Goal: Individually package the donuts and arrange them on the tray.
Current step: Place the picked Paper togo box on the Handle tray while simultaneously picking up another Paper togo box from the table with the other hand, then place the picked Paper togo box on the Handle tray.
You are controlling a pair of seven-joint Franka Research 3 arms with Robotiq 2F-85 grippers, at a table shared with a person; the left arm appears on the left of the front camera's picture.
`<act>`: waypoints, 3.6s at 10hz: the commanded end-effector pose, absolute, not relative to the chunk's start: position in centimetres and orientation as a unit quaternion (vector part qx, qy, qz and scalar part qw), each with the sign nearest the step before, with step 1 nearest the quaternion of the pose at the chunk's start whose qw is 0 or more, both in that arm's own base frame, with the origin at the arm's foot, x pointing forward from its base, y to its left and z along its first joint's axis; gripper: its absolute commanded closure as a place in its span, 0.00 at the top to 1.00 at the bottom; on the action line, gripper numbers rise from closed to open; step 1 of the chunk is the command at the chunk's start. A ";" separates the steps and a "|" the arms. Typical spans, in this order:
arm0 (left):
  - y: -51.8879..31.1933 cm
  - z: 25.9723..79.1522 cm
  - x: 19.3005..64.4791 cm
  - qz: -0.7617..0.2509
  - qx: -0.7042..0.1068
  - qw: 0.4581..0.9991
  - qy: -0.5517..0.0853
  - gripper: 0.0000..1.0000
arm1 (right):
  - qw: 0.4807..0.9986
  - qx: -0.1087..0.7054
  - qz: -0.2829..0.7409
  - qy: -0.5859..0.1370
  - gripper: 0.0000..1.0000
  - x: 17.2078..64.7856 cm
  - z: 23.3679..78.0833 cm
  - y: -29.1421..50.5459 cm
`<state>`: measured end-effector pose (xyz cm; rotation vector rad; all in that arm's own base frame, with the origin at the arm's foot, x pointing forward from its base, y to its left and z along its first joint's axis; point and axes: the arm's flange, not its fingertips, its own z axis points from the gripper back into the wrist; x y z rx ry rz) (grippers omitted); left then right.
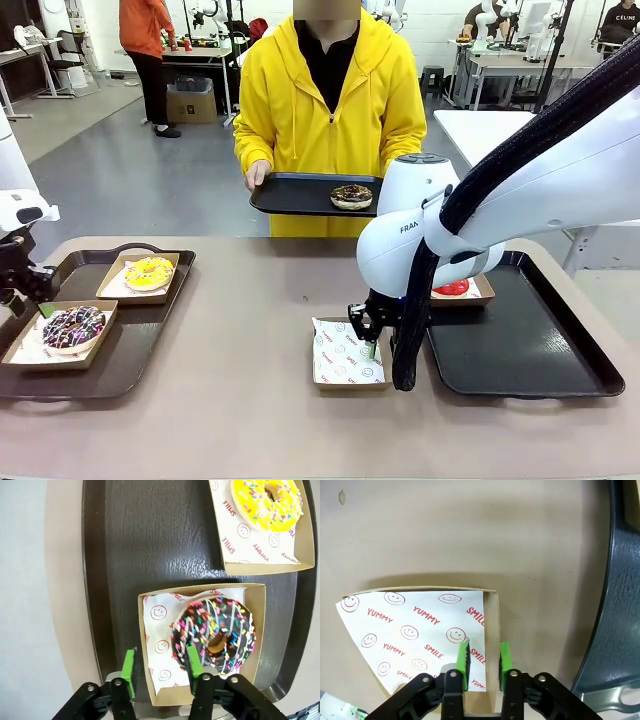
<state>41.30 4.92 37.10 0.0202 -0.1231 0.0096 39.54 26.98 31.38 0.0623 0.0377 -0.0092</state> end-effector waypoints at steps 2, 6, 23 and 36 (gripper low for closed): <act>5.1 37.3 41.3 0.000 0.012 0.998 -0.061 1.00 | 0.999 0.047 -0.007 0.019 0.00 39.2 31.0 26.5; 5.4 37.8 41.2 0.000 -0.022 0.998 -0.061 0.97 | 0.999 0.045 -0.006 0.023 0.00 39.2 31.0 26.5; 28.7 39.6 37.1 0.064 -0.587 0.798 -0.119 0.97 | 0.999 0.029 0.021 -0.005 0.00 50.4 51.8 28.4; 27.9 39.1 36.7 0.064 -0.586 0.799 -0.118 0.97 | 1.000 0.016 0.014 0.007 0.00 56.4 47.4 26.4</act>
